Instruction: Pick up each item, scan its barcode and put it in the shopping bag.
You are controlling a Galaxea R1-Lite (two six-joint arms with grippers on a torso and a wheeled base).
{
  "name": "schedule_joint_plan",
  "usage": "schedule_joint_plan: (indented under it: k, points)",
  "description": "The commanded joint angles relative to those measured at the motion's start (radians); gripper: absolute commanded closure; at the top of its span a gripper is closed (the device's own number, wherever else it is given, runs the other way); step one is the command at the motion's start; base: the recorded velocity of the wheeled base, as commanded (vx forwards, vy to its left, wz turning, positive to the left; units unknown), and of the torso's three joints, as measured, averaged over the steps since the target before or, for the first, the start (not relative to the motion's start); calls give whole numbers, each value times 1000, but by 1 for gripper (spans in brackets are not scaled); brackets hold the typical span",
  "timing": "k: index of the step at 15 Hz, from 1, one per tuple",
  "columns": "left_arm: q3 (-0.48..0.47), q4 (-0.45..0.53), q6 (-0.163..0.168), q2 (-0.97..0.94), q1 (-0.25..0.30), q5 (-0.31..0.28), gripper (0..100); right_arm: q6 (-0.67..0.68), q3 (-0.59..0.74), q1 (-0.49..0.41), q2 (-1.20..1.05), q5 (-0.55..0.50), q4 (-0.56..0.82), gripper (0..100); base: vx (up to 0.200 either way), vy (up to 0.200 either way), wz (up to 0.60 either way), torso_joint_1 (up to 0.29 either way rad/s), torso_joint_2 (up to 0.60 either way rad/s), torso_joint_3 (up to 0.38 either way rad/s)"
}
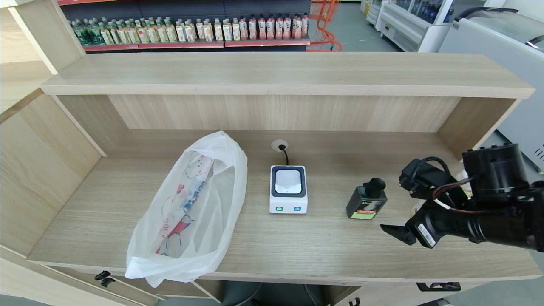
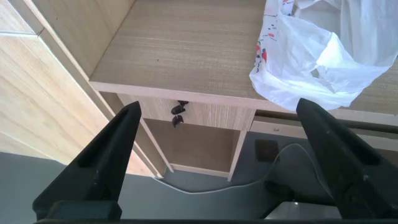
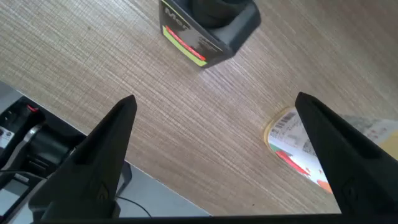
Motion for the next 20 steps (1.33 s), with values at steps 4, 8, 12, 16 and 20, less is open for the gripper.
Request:
schedule_joint_plan:
  k: [4, 8, 12, 16, 20]
  points:
    - [0, 0, 0, 0, 0, 1, 0, -36, -135, 32, 140, 1, -10, 0, 0, 0, 0, 0, 0, 0]
    - [0, 0, 0, 0, 0, 1, 0, -45, -153, 60, 184, 9, -40, 0, 0, 0, 0, 0, 0, 0]
    - [0, 0, 0, 0, 0, 1, 0, -49, -156, 91, 224, 9, -122, 0, 0, 0, 0, 0, 0, 0]
    - [0, 0, 0, 0, 0, 1, 0, -49, -135, 91, 232, 7, -131, 0, 0, 0, 0, 0, 0, 0]
    - [0, 0, 0, 0, 0, 1, 0, -43, -129, 91, 235, 9, -132, 0, 0, 0, 0, 0, 0, 0]
